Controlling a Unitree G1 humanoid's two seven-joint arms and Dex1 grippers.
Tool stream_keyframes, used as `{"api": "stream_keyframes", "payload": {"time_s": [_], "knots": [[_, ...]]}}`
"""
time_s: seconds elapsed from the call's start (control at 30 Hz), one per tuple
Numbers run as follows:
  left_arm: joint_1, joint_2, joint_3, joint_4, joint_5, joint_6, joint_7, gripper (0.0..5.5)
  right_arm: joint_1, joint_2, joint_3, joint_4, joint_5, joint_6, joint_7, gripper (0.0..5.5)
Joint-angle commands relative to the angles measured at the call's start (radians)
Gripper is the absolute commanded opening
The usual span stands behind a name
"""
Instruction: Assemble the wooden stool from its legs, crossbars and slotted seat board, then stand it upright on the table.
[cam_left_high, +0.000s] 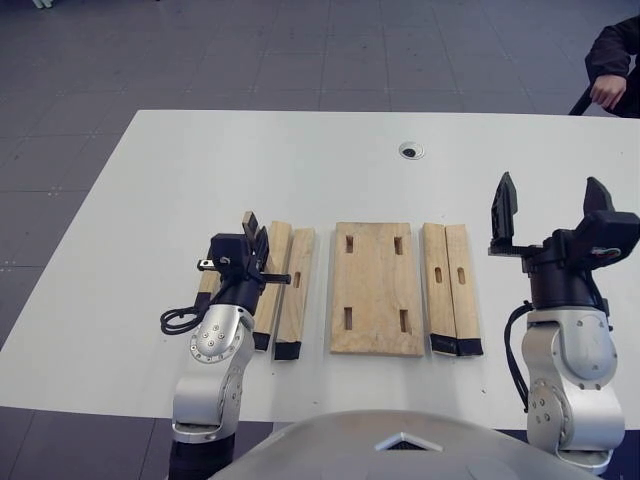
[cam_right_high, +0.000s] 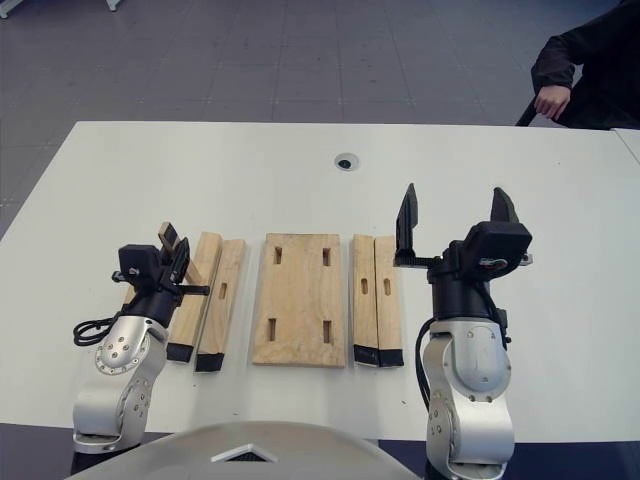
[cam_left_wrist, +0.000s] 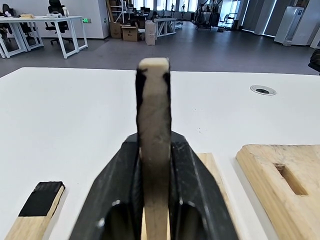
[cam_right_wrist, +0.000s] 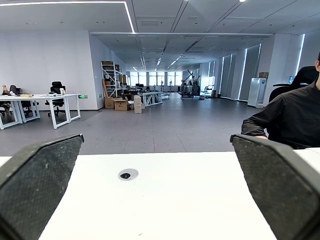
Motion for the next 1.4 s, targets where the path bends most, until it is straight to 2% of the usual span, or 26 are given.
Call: {"api": "stream_keyframes", "payload": {"time_s": [0.03,0.23,0.27,0.77,0.97,1.1,1.27,1.4], "knots": [[0.007,0.001,0.023,-0.018,0.008,0.116,0.021,0.42,-0.011,0.004,0.003,-0.012,0.004,0.016,-0.001,5.5],[0.001,-0.021,0.039,-0.038,0.005,0.149,0.022,0.42,-0.008,0.003,0.005,-0.013,0.002,0.017,0.0,5.5],[0.001,-0.026,0.045,-0.037,0.0,0.149,0.019,0.8,-0.007,0.004,0.006,-0.012,0.002,0.016,0.0,5.5],[-0.075,-0.041,0.116,-0.193,-0.053,0.24,0.003,3.15,-0.007,0.007,0.015,0.002,-0.007,0.008,-0.003,5.5],[-0.167,-0.021,0.18,-0.251,-0.106,0.309,-0.008,3.19,-0.009,0.009,0.019,0.011,-0.009,0.001,-0.004,5.5],[-0.3,0.0,0.234,-0.282,-0.163,0.385,-0.003,3.19,-0.01,0.012,0.018,0.017,-0.01,-0.003,-0.004,5.5],[-0.535,0.013,0.272,-0.22,-0.221,0.485,0.015,3.19,-0.019,0.014,0.02,0.032,-0.01,-0.009,0.002,5.5],[-0.658,0.03,0.262,-0.075,-0.203,0.49,0.011,3.19,-0.025,0.017,0.023,0.038,-0.011,-0.01,0.003,5.5]]}}
